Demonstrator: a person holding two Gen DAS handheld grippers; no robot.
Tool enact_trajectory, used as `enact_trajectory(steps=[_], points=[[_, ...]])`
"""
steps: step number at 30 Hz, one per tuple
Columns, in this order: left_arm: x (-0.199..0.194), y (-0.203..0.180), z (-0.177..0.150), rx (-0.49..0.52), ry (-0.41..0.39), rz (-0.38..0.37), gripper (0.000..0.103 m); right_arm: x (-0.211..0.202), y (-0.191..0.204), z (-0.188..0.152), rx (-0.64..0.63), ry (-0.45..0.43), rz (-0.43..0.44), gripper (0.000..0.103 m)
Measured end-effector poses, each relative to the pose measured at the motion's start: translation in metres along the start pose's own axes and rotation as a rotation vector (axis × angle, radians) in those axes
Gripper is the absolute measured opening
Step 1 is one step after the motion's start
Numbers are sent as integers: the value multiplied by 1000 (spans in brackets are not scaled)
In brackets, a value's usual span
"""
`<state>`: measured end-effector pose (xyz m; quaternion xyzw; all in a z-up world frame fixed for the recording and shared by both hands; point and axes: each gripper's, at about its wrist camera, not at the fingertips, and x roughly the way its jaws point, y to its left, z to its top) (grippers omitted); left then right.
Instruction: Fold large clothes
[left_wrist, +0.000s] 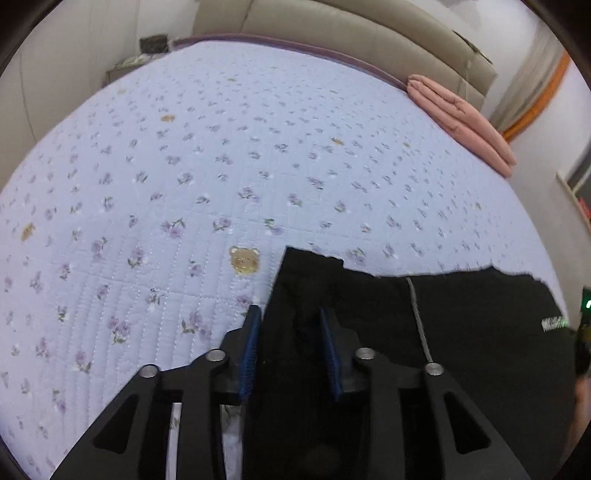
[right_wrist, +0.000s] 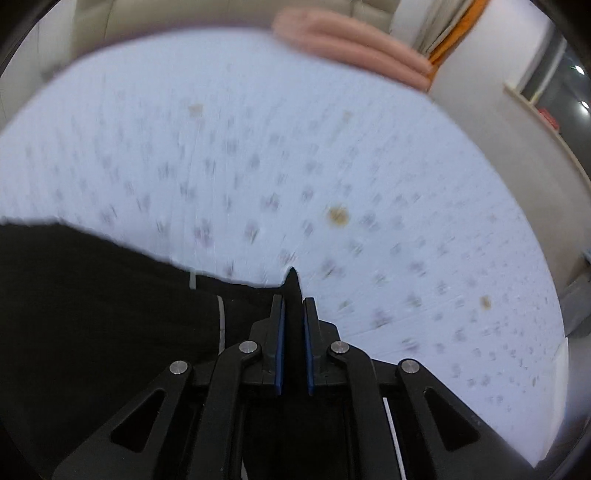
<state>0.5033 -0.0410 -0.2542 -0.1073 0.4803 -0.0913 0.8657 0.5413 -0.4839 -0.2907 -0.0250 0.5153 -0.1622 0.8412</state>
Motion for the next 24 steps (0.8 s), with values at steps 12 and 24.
enact_trajectory(steps=[12, 24], points=[[-87, 67, -6, -114, -99, -78, 49, -127, -71, -76, 170, -271, 183, 92], [-195, -66, -110, 200, -153, -186, 48, -206, 23, -138, 86, -138, 422, 80]])
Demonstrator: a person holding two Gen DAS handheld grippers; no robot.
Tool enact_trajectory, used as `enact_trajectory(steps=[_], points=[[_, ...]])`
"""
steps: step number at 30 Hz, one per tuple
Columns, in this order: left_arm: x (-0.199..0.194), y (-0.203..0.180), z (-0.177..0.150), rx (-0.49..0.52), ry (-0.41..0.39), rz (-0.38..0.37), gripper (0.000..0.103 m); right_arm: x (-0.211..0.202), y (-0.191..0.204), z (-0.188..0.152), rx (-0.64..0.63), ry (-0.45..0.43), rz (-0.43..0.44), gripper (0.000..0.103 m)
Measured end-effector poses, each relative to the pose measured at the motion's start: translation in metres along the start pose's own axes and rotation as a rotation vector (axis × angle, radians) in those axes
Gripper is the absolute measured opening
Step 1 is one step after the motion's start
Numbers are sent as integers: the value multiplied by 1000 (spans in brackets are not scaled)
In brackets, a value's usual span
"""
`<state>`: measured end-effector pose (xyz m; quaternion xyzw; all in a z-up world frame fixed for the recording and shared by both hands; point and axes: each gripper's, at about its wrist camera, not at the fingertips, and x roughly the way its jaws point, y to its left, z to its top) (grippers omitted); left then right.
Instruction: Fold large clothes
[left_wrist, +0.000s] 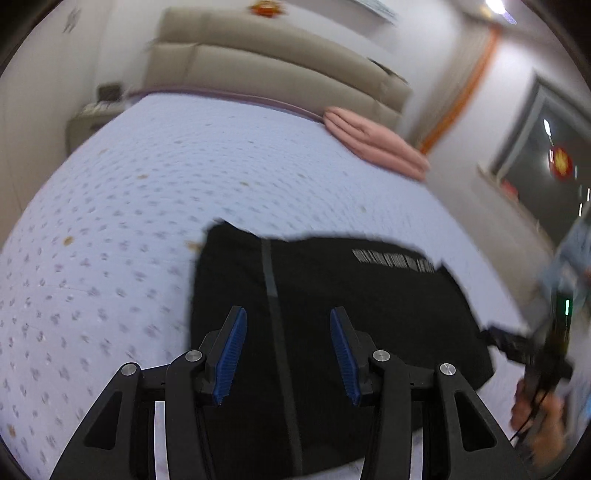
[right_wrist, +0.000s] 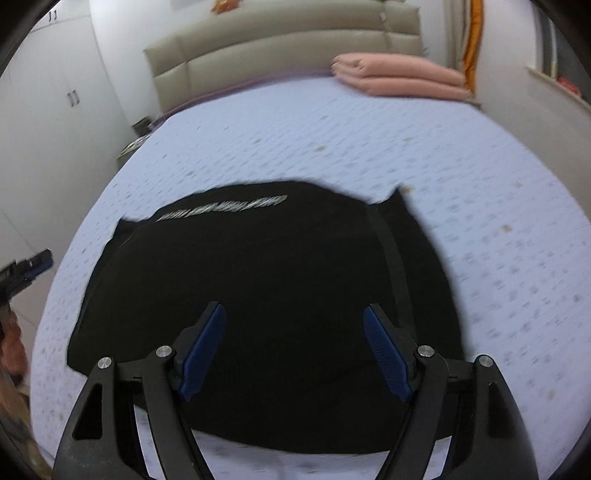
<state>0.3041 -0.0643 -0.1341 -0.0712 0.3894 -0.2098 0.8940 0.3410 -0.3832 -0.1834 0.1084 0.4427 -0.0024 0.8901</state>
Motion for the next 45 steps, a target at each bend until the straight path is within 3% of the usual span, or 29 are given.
enact_trajectory(steps=[2, 4, 6, 8, 9, 12, 15, 17, 19, 21, 22, 24, 26, 29, 33, 39, 43, 45], points=[[7, -25, -20, 58, 15, 16, 48, 22, 16, -9, -16, 53, -24, 79], [29, -40, -37, 93, 82, 42, 48, 37, 26, -19, -64, 77, -75, 79], [56, -40, -52, 91, 163, 85, 49, 47, 29, -24, -76, 94, -85, 79], [72, -32, -61, 31, 191, 95, 51, 53, 28, -30, -54, 118, -66, 80], [76, -30, -64, 8, 192, 105, 51, 56, 28, -34, -53, 116, -65, 81], [78, -40, -66, 64, 177, 164, 51, 62, 34, -42, -69, 97, -102, 81], [67, -40, -61, 63, 144, 148, 51, 57, 32, -34, -50, 109, -80, 81], [47, -39, -53, 34, 63, 123, 51, 42, 28, -19, -13, 73, -36, 79], [33, -39, -45, 8, -14, 131, 55, 31, 32, 5, -7, -19, -69, 79], [40, -41, -39, 25, 5, 147, 58, 37, 36, 26, 0, -35, -74, 79], [52, -41, -37, 39, 47, 144, 58, 52, 39, 39, 6, -8, -41, 79], [71, -34, -41, 36, 95, 137, 59, 88, 41, 45, 9, 67, -89, 79], [80, -26, -45, -7, 78, 96, 61, 122, 39, 41, 13, 135, -90, 83], [84, -19, -54, -48, 70, 54, 61, 131, 36, 34, 21, 106, -83, 86], [90, -33, -55, 21, 57, 133, 61, 129, 35, 22, -4, 71, -100, 86], [65, -26, -53, 31, 95, 100, 61, 89, 36, 8, 59, 66, -79, 87], [17, -25, -66, 81, 22, 267, 61, 23, 47, -33, 81, -32, -57, 87], [0, -24, -73, 71, 16, 288, 61, 6, 44, -55, 118, -33, -81, 87]])
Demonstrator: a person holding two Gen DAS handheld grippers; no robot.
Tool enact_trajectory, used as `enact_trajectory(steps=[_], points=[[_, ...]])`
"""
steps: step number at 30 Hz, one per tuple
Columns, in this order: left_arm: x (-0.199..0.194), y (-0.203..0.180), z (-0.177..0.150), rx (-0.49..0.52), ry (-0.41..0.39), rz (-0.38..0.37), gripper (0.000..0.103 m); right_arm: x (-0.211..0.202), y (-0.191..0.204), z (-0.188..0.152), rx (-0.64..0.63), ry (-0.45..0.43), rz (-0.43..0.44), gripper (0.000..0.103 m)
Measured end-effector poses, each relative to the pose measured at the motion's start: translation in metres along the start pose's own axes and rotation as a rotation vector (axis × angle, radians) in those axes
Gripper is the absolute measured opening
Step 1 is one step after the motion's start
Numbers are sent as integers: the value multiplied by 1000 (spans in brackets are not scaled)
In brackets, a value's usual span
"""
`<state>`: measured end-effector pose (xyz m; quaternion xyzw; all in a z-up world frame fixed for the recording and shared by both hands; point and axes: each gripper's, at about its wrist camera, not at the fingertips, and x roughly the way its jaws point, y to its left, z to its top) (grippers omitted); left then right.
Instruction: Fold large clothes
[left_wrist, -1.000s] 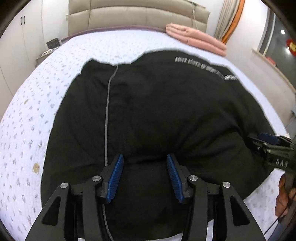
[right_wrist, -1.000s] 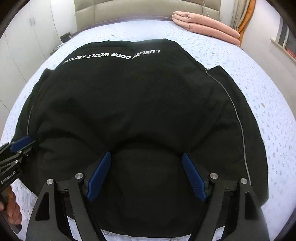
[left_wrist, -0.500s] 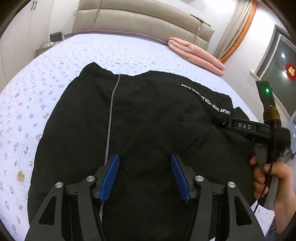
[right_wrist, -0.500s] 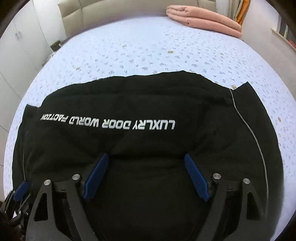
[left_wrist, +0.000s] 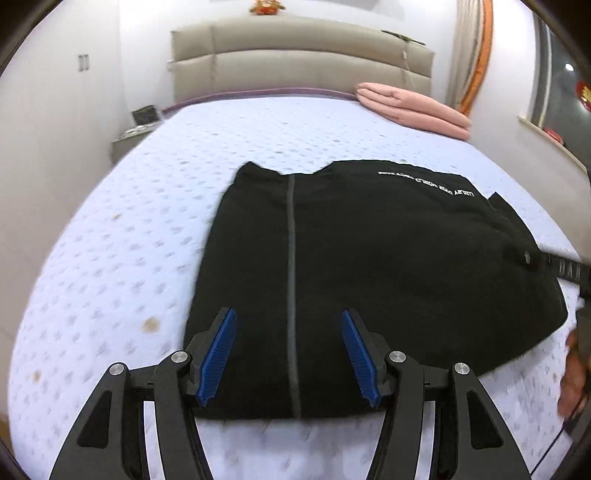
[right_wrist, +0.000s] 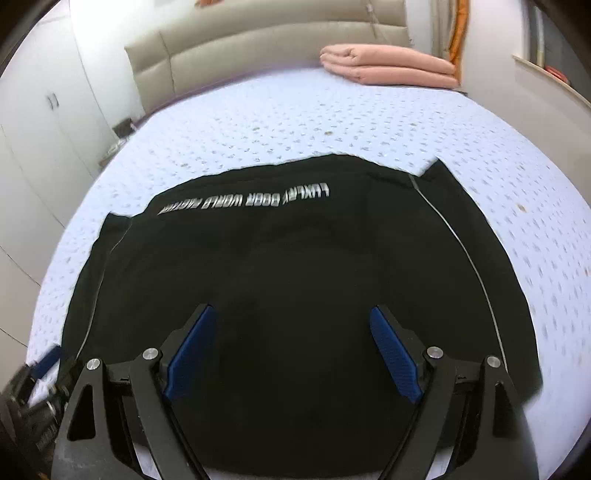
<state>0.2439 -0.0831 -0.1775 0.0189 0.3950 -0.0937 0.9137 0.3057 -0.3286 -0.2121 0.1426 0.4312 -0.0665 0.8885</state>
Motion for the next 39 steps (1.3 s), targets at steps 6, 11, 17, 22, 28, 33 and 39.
enact_trajectory(steps=[6, 11, 17, 22, 28, 33, 39], points=[[37, 5, -17, 23, 240, 70, 63, 15, -22, -37, 105, 184, 30, 89], [14, -11, 2, 77, 195, 67, 61, -3, -28, -32, 142, 276, 42, 91], [-47, -9, -7, 111, 166, 10, 61, -52, -22, -60, 160, 290, 63, 91], [-115, -8, -8, 141, 46, 34, 61, -125, -5, -80, 83, 202, -7, 91], [-185, -2, -15, 100, -45, 20, 61, -205, 34, -81, -39, 49, -63, 91], [-235, -2, -26, 104, -120, 73, 61, -261, 55, -87, -79, -65, -101, 92], [-282, -4, -40, 86, -182, 164, 61, -314, 70, -105, -79, -146, -101, 94]])
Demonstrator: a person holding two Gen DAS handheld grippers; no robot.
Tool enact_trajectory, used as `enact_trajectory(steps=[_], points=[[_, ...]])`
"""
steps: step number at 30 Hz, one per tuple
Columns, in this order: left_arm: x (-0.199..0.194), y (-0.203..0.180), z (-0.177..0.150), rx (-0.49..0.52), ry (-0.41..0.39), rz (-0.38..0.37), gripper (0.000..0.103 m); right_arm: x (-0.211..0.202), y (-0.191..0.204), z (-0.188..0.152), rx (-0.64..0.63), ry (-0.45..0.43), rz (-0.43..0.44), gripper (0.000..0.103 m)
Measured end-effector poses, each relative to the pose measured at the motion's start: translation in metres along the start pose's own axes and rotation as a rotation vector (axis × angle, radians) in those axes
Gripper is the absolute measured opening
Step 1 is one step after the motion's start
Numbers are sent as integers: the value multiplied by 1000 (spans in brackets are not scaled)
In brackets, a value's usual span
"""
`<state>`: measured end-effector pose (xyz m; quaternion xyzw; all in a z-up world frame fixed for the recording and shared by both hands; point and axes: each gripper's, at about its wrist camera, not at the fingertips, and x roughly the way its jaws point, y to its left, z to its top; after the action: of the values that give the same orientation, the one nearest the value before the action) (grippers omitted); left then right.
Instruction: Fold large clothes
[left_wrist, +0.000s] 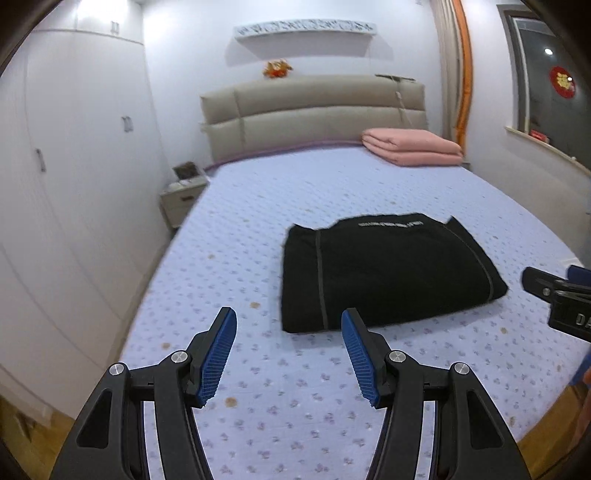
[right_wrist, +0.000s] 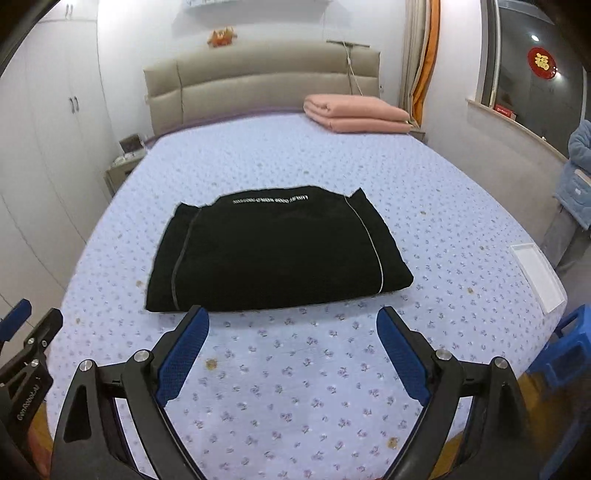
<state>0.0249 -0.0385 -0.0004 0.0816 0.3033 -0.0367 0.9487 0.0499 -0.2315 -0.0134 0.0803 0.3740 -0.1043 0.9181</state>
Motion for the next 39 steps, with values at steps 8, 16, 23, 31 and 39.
enact_trajectory(steps=[8, 16, 23, 31, 39], points=[[-30, 4, 1, -55, -30, -2, 61, -37, -3, -8, -15, -35, -53, 95], [-38, -4, 0, -73, 1, -17, 61, -58, -3, -18, -30, -51, -87, 95], [-52, -12, 1, -47, -17, -25, 61, -68, -5, -20, -16, -59, -79, 95], [-38, -19, -4, -31, 107, -127, 62, -69, -11, -24, 16, -48, -45, 95], [-40, -26, -6, -1, 95, -95, 62, -65, -13, -29, 36, -36, -41, 95]])
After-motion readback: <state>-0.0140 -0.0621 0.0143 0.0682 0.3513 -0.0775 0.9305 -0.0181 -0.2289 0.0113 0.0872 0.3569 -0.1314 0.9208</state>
